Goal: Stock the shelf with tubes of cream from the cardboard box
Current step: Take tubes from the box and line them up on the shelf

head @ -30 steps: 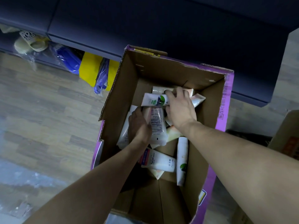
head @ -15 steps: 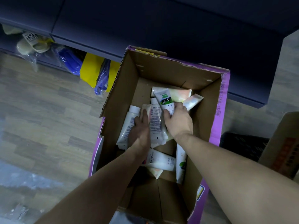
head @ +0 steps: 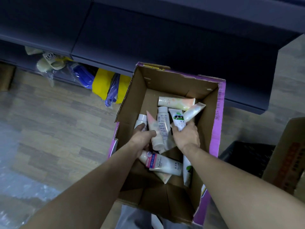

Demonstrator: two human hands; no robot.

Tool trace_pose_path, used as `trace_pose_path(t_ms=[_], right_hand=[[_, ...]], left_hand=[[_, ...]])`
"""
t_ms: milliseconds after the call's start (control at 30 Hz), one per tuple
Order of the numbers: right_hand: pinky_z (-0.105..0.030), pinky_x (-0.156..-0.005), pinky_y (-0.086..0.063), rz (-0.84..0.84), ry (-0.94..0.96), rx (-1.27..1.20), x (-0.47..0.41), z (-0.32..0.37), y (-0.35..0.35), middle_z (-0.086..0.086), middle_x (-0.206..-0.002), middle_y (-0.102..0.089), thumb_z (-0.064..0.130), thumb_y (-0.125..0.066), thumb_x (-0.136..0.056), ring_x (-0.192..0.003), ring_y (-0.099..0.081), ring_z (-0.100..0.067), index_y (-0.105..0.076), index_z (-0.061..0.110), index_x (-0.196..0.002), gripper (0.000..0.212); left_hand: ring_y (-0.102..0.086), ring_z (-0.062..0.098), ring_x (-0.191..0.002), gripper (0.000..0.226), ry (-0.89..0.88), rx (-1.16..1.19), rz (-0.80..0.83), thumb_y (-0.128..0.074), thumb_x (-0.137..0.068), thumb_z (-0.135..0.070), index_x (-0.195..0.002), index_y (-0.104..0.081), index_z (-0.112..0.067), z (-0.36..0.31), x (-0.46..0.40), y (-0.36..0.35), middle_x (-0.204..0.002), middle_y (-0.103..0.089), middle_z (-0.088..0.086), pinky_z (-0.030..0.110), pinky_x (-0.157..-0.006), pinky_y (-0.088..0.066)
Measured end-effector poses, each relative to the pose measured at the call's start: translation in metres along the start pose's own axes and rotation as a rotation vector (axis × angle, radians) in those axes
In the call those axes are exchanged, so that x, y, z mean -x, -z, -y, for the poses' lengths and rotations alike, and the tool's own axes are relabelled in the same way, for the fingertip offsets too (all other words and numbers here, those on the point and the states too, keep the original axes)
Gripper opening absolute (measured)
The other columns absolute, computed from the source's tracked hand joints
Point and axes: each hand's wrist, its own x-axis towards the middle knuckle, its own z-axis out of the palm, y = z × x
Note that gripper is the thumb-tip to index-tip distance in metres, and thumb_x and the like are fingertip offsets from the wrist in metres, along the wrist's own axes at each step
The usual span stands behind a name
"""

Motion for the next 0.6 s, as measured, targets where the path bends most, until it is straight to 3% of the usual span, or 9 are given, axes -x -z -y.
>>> trace_pose_path(t_ms=[67, 100, 200, 300, 467, 533, 600], right_hand=[[-0.038, -0.094, -0.046, 0.005, -0.026, -0.02, 0.005, 0.002, 0.004, -0.016, -0.132, -0.052, 0.04, -0.061, -0.088, -0.116, -0.056, -0.036, -0.043, 0.008, -0.134, 0.059], [-0.038, -0.094, -0.045, 0.01, -0.032, -0.024, 0.007, 0.004, 0.005, -0.016, -0.133, -0.051, 0.039, -0.06, -0.088, -0.117, -0.055, -0.036, -0.042, 0.007, -0.135, 0.06], [-0.037, -0.094, -0.045, 0.025, -0.026, -0.02, 0.011, 0.008, 0.012, -0.017, -0.135, -0.05, 0.036, -0.059, -0.09, -0.119, -0.055, -0.037, -0.042, 0.004, -0.135, 0.058], [-0.037, -0.095, -0.046, 0.053, -0.01, -0.029, 0.017, 0.009, 0.017, -0.016, -0.133, -0.052, 0.034, -0.058, -0.09, -0.119, -0.055, -0.037, -0.042, 0.004, -0.134, 0.055], [-0.033, -0.092, -0.045, 0.09, 0.02, -0.084, 0.032, 0.01, 0.004, -0.01, -0.128, -0.056, 0.038, -0.054, -0.091, -0.116, -0.056, -0.033, -0.047, 0.011, -0.128, 0.047], [-0.032, -0.086, -0.044, 0.057, 0.056, -0.08, 0.04, 0.011, 0.002, -0.008, -0.129, -0.054, 0.037, -0.054, -0.093, -0.114, -0.055, -0.031, -0.047, 0.012, -0.128, 0.044], [-0.035, -0.084, -0.046, 0.013, 0.168, -0.038, 0.046, 0.009, 0.004, -0.006, -0.127, -0.051, 0.035, -0.054, -0.092, -0.111, -0.055, -0.03, -0.045, 0.015, -0.127, 0.041]], left_hand=[[-0.036, 0.013, -0.043, 0.036, 0.027, 0.023, 0.067, -0.053, -0.087, -0.007, -0.119, -0.053, -0.023, -0.005, 0.005, 0.007, -0.064, -0.051, 0.006, 0.017, -0.037, -0.026], [-0.03, 0.011, -0.041, 0.026, 0.032, 0.024, 0.091, -0.047, -0.087, -0.006, -0.106, -0.055, -0.021, -0.006, 0.006, 0.009, -0.056, -0.043, 0.001, 0.016, -0.037, -0.022], [-0.046, 0.01, -0.035, 0.028, 0.021, 0.139, 0.081, -0.038, -0.092, -0.003, -0.099, -0.062, -0.016, -0.011, 0.018, 0.009, -0.047, -0.053, -0.003, 0.017, -0.036, -0.038], [-0.061, 0.019, -0.051, 0.022, 0.026, 0.291, 0.003, -0.045, -0.097, -0.007, -0.095, -0.067, -0.007, -0.014, 0.023, 0.002, -0.051, -0.064, 0.002, 0.024, -0.05, -0.051], [-0.066, 0.019, -0.06, 0.026, -0.008, 0.28, 0.073, -0.038, -0.101, -0.005, -0.092, -0.06, -0.016, -0.008, 0.025, -0.014, -0.077, -0.068, 0.007, 0.027, -0.044, -0.055], [-0.069, 0.021, -0.066, 0.025, 0.015, 0.399, 0.111, -0.038, -0.102, -0.007, -0.095, -0.061, -0.014, -0.005, 0.023, -0.017, -0.084, -0.07, 0.01, 0.035, -0.056, -0.059], [-0.068, 0.028, -0.082, 0.026, 0.072, 0.507, 0.136, -0.039, -0.103, -0.016, -0.111, -0.063, -0.009, -0.002, 0.018, -0.013, -0.099, -0.07, 0.016, 0.043, -0.072, -0.057]])
